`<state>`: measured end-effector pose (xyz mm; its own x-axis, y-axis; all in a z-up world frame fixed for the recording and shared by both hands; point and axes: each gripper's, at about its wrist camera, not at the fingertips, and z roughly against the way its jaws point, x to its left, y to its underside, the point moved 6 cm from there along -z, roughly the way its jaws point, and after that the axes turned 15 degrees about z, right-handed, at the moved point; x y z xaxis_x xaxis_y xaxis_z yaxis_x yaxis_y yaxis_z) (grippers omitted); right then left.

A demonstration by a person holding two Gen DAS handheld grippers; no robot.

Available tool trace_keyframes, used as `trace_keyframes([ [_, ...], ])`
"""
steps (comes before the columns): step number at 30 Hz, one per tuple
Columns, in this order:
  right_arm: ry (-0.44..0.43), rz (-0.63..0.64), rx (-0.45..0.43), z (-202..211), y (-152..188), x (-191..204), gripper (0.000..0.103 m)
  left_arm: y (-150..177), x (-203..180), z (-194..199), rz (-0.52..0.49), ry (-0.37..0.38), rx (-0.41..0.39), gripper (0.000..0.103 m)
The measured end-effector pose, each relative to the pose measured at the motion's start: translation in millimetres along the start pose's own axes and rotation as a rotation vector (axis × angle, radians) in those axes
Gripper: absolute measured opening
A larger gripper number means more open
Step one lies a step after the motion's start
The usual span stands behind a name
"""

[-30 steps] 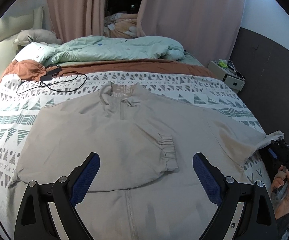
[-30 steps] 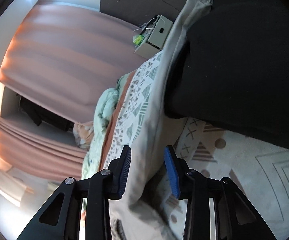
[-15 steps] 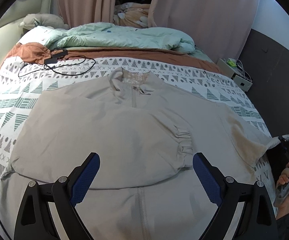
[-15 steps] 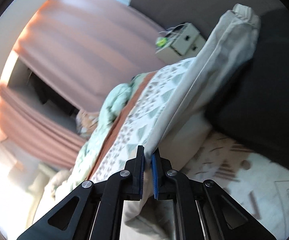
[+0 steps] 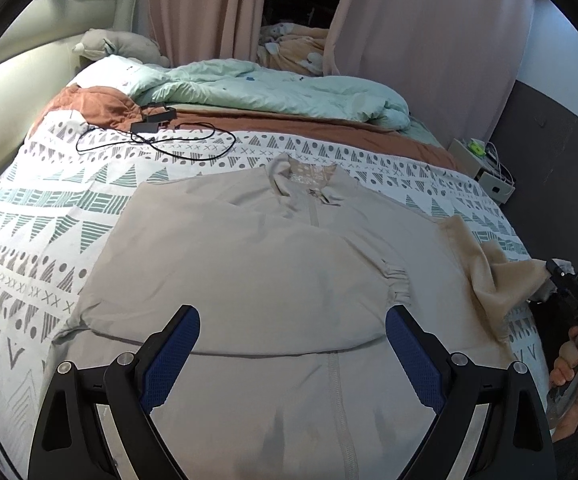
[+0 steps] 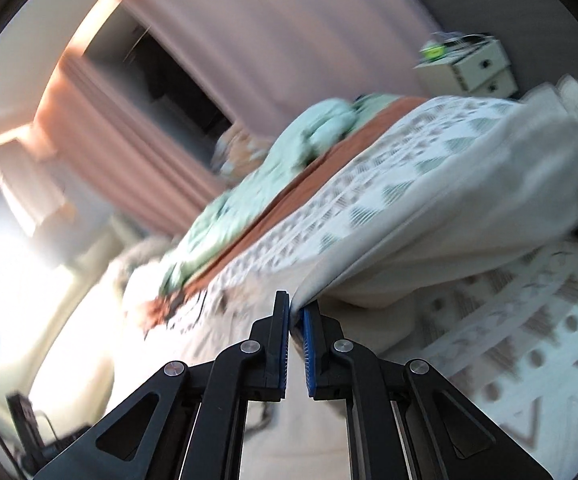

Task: Fold large clothes
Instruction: 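Lift the sleeve and carry it across the jacket front with the right gripper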

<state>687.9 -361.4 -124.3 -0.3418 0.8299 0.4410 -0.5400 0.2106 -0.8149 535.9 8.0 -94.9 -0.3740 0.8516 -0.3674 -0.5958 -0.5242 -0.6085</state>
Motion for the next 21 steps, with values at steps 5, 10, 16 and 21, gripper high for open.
trace_keyframes([
  [5, -0.054, 0.091, 0.132, -28.7, 27.8, 37.4, 0.008, 3.8, 7.9, 12.5, 0.008, -0.003, -0.010, 0.094],
  [10, -0.064, 0.063, 0.388, -65.6, 82.4, 38.9, 0.010, 9.4, 16.4, 17.0, 0.034, -0.004, 0.000, 0.094],
  [16, -0.054, -0.060, 0.323, -18.0, 77.2, 14.8, 0.084, 14.9, 18.3, 22.1, 0.027, -0.006, -0.001, 0.094],
  [21, 0.039, -0.235, 0.223, 27.2, 73.9, -43.6, 0.085, 15.5, 18.7, 18.7, 0.034, -0.004, 0.004, 0.094],
])
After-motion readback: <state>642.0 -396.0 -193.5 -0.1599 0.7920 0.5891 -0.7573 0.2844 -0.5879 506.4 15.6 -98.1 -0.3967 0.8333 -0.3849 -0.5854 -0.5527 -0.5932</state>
